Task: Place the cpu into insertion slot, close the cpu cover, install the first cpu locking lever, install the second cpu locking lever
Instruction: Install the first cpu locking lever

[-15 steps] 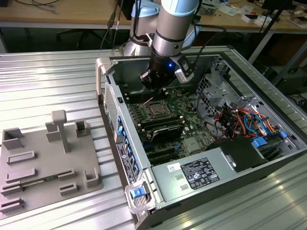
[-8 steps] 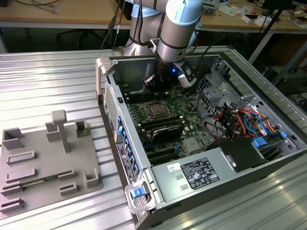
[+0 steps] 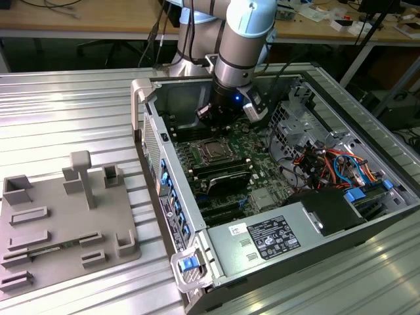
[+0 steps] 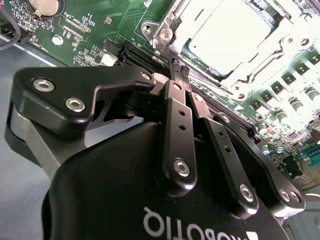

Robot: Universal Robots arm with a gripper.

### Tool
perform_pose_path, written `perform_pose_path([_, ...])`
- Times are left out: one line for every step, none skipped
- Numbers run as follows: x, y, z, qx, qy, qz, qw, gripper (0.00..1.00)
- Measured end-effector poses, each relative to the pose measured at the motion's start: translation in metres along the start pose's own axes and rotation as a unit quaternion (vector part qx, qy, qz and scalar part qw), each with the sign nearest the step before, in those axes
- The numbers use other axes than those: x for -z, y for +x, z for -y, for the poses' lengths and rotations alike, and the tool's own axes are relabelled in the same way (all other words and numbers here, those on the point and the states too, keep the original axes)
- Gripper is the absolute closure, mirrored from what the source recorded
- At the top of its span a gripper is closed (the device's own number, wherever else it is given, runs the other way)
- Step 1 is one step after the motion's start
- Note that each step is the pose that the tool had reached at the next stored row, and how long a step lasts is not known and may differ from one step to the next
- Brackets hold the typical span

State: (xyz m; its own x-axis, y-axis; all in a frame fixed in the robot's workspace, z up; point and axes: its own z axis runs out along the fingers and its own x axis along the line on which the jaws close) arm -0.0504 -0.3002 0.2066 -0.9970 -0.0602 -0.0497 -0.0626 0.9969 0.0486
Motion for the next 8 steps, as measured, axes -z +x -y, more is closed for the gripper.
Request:
perform_pose_path([-0.0002,0.0000,0.0000,0.000,0.0000,0.0000,1.00000,0.89])
perform_pose_path([-0.0003,0.0000,0.0000,0.000,0.0000,-0.0001,1.00000,0.89])
perform_pose_path([-0.0004,-0.0002,0.0000,0.000,0.0000,-0.0001,1.00000,0.89])
perform_pose_path([-0.0006,-0.0005,0.0000,0.000,-0.0001,0.0000,1.00000,0.89])
perform_pose_path([-0.0008,-0.0008,0.0000,0.000,-0.0001,0.0000,1.00000,0.89])
perform_pose_path([-0.0008,-0.0011,0.0000,0.000,-0.0001,-0.0004,1.00000,0.89])
perform_pose_path([-0.0009,-0.0013,0.0000,0.000,-0.0001,-0.0005,1.00000,0.89])
perform_pose_path([-0.0009,-0.0015,0.0000,0.000,-0.0002,-0.0007,1.00000,0.89])
